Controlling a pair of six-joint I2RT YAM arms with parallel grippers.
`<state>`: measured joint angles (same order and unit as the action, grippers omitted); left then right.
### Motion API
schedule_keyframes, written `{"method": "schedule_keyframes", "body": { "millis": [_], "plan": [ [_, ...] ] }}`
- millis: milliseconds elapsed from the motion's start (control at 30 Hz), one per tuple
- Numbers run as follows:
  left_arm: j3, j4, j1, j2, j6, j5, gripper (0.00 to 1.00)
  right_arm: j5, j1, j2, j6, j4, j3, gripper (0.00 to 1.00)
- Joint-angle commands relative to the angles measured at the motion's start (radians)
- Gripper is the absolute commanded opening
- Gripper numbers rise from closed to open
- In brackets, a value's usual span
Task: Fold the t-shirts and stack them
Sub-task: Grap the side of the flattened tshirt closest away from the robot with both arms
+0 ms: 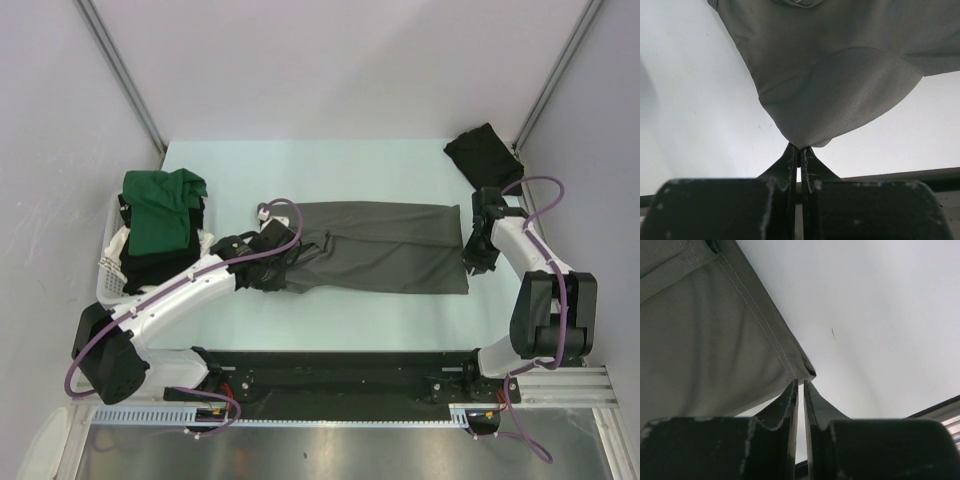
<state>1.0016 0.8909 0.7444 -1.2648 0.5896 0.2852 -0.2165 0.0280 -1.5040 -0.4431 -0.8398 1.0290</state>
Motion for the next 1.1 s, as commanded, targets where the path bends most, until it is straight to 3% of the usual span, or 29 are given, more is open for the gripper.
{"method": "schedule_keyframes", "body": {
  "millis": [0, 200, 300, 633, 1067],
  "plan": [
    [0.049, 0.011, -0.005, -0.004, -0.024, 0.020, 0.01, -0.023, 0.007, 0.008, 0.018, -0.038, 0.040, 0.27],
    [0.040, 0.005, -0.004, 0.001, -0.017, 0.012, 0.01, -0.032, 0.009, -0.005, 0.030, -0.045, 0.040, 0.63],
    [0.038, 0.009, -0.004, 0.001, -0.017, 0.009, 0.01, -0.023, 0.013, -0.016, 0.032, -0.035, 0.039, 0.69],
    [0.038, 0.031, -0.005, 0.018, -0.007, 0.019, 0.01, 0.019, 0.038, -0.107, 0.049, 0.041, 0.039, 0.67],
    [0.051, 0.031, -0.004, -0.008, 0.004, 0.020, 0.01, 0.115, 0.053, -0.170, 0.073, 0.087, 0.037, 0.52]
  ]
}}
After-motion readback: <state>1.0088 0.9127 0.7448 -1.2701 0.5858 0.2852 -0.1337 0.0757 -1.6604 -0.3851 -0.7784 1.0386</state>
